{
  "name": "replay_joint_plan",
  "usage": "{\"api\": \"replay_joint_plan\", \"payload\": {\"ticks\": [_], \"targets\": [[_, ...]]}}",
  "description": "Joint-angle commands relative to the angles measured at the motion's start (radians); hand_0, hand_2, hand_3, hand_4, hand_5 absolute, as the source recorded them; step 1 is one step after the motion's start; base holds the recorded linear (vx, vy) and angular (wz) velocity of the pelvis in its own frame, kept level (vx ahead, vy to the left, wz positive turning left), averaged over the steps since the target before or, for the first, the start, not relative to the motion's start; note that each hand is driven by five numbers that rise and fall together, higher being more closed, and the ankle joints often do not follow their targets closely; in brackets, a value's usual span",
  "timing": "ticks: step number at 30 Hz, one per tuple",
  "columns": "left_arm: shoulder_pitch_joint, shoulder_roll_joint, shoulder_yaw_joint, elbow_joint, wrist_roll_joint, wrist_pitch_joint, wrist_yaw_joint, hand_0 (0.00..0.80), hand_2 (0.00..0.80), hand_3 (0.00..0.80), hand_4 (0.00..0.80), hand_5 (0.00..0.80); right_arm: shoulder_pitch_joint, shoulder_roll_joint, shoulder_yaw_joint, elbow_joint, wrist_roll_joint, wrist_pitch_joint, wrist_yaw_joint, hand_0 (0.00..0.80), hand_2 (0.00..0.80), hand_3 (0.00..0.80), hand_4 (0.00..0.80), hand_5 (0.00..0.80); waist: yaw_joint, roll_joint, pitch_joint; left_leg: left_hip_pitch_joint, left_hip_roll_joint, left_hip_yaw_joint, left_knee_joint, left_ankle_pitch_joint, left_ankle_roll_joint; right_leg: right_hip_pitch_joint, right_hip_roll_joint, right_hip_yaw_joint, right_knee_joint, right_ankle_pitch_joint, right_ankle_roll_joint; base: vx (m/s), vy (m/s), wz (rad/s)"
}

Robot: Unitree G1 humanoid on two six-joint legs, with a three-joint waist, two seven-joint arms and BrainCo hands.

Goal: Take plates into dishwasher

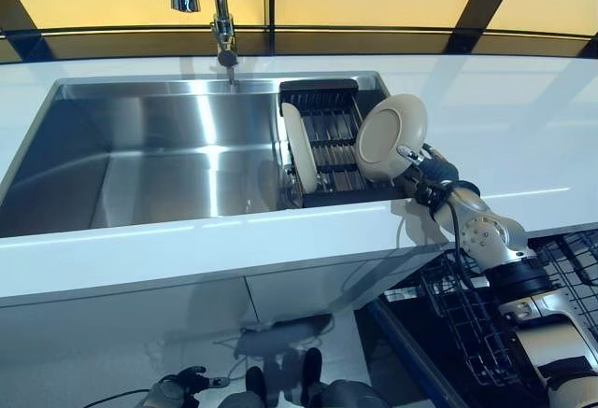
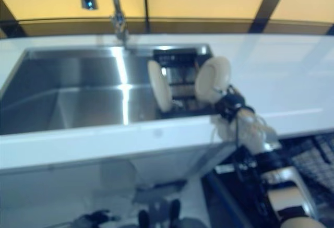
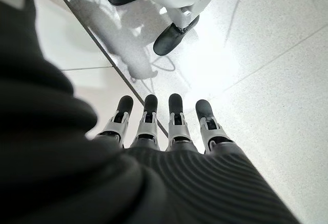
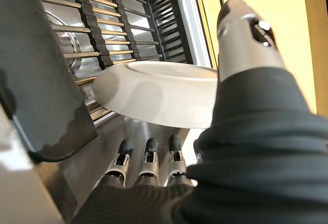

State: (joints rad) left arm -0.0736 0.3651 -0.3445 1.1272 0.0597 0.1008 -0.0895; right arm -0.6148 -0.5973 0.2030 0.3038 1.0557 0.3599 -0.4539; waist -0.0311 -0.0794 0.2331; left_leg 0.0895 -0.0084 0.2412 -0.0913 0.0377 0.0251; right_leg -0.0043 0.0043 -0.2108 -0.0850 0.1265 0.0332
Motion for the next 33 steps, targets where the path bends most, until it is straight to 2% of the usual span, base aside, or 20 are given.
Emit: {"api": "replay_joint_plan", "payload": {"ticks": [1, 19, 33], "targets": [[-0.060, 0.008, -0.064, 0.012, -0.022, 0.001, -0.006, 0.000, 0.000, 0.000, 0.000, 0.000, -0.164, -0.004, -0.047, 0.052, 0.023, -0.053, -0.015, 0.000, 0.000, 0.000, 0.000, 0.000, 0.052, 0.024, 0.015, -0.020, -0.023, -0.032, 0.013, -0.132, 0.054, -0.014, -0.049, -0.013, 0.101, -0.141, 0.076, 0.000, 0.000, 0.00], [-0.063, 0.016, -0.073, 0.005, -0.026, 0.007, -0.010, 0.000, 0.000, 0.000, 0.000, 0.000, -0.226, -0.040, -0.053, 0.130, 0.007, -0.037, -0.082, 0.000, 0.000, 0.000, 0.000, 0.000, 0.066, 0.018, 0.021, -0.023, -0.025, -0.043, 0.020, -0.136, 0.058, -0.015, -0.054, -0.023, 0.113, -0.144, 0.077, 0.003, 0.003, 0.01], [-0.059, 0.025, -0.083, -0.005, -0.020, 0.012, -0.011, 0.000, 0.000, 0.000, 0.000, 0.000, -0.270, -0.056, -0.057, 0.214, 0.028, -0.049, -0.109, 0.000, 0.000, 0.000, 0.000, 0.000, 0.083, 0.013, 0.033, -0.036, -0.024, -0.052, 0.044, -0.145, 0.060, -0.018, -0.058, -0.032, 0.121, -0.145, 0.074, 0.016, -0.003, 0.03]]}}
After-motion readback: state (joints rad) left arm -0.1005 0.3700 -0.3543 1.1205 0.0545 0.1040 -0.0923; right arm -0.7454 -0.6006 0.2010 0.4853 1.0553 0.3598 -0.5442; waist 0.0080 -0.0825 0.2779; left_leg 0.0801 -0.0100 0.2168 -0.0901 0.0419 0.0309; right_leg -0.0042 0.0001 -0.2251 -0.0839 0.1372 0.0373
